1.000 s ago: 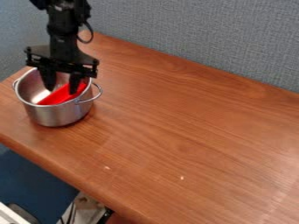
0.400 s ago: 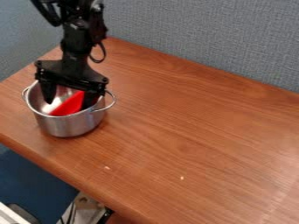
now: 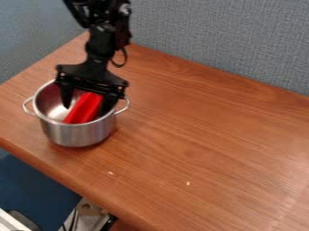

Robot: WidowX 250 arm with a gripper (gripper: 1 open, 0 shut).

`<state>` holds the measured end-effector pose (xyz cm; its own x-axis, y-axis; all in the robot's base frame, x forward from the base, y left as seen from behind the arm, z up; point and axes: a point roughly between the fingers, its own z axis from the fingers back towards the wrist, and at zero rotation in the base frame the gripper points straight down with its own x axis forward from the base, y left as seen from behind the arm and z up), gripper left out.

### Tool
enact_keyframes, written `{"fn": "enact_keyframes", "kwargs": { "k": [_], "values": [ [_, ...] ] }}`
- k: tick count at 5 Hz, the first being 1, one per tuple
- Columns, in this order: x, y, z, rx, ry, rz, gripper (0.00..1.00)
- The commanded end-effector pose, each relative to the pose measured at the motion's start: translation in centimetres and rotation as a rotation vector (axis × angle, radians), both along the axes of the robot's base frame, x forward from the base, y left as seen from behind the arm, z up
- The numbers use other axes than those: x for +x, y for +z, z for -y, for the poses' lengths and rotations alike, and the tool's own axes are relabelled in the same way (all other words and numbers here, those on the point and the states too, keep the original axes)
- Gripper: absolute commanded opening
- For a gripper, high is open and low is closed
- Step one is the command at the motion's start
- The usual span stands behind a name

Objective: Move the red object from the metal pot to the table

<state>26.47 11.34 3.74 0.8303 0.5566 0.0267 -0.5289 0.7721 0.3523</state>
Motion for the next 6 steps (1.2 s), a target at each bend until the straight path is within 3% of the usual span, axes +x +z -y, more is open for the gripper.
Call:
{"fn": "enact_keyframes", "kwargs": {
  "k": [1,2,3,4,5,6],
  "values": [
    [0.1,0.7,-2.0,0.002,0.028,-0.002,0.00],
    [-0.2,1.1,-3.4,-0.007,0.041,-0.020,0.00],
    [-0.5,2.4,-3.0,-0.038,0.076,-0.001,0.00],
    [-0.2,3.2,-5.0,-0.017,0.160,0.023,1.00],
    [0.7,4.4,-6.9,-0.040,0.189,0.048,0.00],
    [1.5,5.7,-8.4,-0.064,0.201,0.079,0.00]
  ]
}}
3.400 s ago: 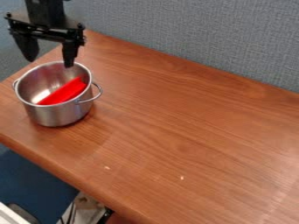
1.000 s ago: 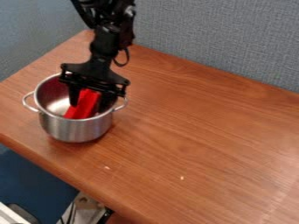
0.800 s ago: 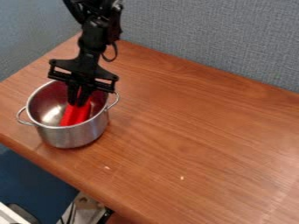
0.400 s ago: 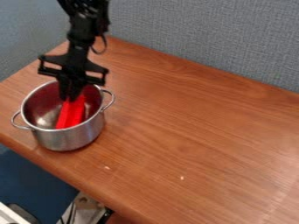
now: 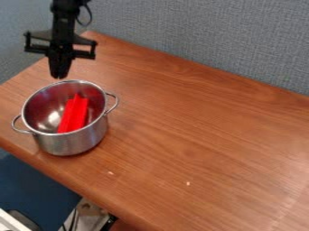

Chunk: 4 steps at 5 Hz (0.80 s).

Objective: Move the red object from the metal pot to the table

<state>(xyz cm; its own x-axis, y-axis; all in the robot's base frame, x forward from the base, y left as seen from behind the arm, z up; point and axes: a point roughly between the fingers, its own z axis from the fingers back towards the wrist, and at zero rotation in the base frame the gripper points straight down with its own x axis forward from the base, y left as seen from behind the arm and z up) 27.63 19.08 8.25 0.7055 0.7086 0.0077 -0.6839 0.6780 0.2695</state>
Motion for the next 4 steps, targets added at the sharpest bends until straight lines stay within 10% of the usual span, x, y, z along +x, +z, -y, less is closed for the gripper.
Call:
{"fn": "enact_keyframes", "kwargs": {
  "k": [1,2,3,4],
  "values": [
    [1.2,1.9,-1.7,-0.001,0.019,0.053,0.00],
    [1.8,2.9,-1.2,0.020,0.053,0.023,1.00],
    [2.2,3.5,-0.4,0.048,0.081,-0.022,1.00],
    [1.9,2.9,0.3,0.019,-0.025,-0.013,1.00]
  ]
}}
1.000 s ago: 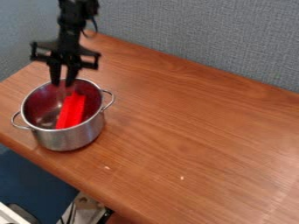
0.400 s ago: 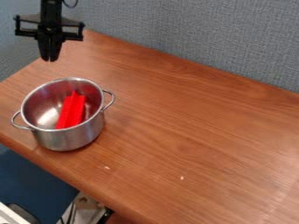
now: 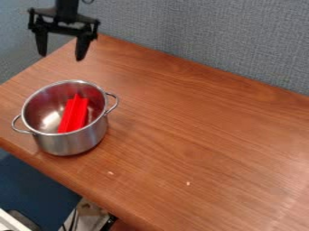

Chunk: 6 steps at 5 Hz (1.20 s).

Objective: Move the red object from the metal pot to the table

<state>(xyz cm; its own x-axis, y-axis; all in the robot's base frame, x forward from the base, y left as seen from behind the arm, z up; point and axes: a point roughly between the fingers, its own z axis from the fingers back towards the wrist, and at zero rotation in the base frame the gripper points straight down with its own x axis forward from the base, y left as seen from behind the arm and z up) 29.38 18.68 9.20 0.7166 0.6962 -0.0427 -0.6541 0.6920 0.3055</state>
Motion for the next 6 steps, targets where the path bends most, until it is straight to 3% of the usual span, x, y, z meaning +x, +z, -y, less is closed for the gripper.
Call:
{"fn": "enact_keyframes", "kwargs": {
  "k": [1,2,3,4,6],
  "values": [
    [-1.0,1.7,1.0,-0.024,-0.130,0.058,1.00],
    [-1.3,1.2,2.3,-0.050,-0.114,0.070,0.00],
    [-1.3,1.0,3.3,-0.072,-0.087,0.086,1.00],
    [-0.8,-0.3,4.1,-0.081,-0.060,0.080,1.00],
    [-2.2,-1.2,3.8,-0.115,-0.201,0.120,1.00]
  ]
}}
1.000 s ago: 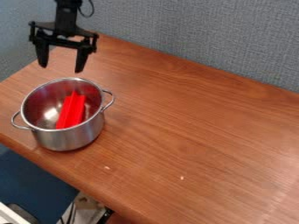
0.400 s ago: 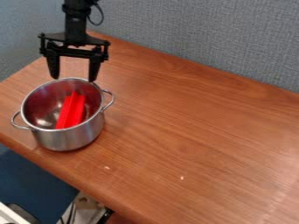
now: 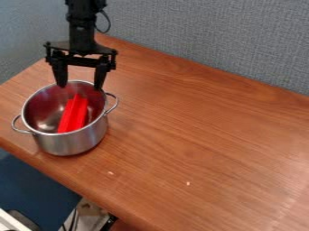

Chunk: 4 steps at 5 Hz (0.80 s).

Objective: Move the red object from the metal pot to the table

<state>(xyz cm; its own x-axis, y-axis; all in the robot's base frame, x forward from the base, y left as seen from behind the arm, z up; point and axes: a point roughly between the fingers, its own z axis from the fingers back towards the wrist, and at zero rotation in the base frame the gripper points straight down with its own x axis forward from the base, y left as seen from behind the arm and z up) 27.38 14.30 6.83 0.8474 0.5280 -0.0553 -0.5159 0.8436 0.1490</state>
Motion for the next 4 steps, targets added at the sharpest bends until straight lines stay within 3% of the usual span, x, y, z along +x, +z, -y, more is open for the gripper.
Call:
{"fn": "enact_keyframes", "kwargs": {
  "k": [1,2,3,4],
  "values": [
    [-0.4,0.6,-0.2,0.036,0.040,0.033,1.00],
    [-0.6,0.0,0.3,0.059,0.069,0.033,1.00],
    [-0.5,-0.8,-0.1,0.066,0.080,-0.013,1.00],
    [-0.5,-1.7,-0.5,0.073,0.089,-0.056,0.00]
  ]
}}
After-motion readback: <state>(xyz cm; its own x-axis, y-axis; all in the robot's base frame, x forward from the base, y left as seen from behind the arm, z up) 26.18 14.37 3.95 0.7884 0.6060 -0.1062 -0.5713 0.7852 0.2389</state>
